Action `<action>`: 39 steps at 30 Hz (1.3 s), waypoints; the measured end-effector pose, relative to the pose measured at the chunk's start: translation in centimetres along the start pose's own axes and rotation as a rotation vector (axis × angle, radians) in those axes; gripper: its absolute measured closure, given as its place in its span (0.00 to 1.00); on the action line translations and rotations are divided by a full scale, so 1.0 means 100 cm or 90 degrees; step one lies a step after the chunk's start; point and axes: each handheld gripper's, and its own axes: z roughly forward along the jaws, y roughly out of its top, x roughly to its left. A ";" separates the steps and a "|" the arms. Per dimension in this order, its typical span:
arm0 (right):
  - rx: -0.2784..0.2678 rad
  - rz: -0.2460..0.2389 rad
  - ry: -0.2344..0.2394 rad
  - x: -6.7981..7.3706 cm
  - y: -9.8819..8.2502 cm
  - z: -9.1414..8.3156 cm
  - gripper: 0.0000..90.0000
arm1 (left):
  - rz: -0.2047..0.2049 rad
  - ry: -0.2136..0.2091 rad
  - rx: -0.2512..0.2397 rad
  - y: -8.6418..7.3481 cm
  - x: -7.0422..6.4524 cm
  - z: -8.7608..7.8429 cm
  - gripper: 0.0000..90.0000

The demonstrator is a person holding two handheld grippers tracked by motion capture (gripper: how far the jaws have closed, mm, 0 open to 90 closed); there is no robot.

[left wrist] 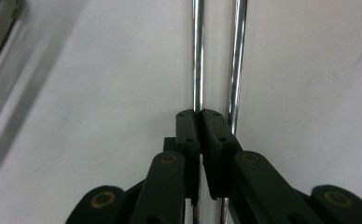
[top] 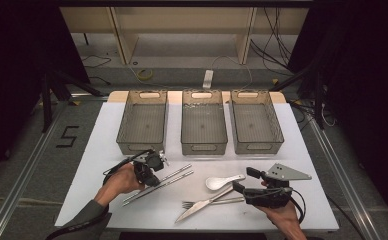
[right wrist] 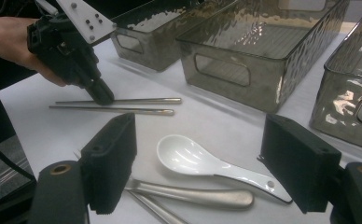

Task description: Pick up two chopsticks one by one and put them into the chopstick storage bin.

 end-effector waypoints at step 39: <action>-0.008 0.013 0.000 -0.003 -0.001 -0.002 0.31 | -0.121 0.038 -0.223 -0.008 0.041 -0.102 0.95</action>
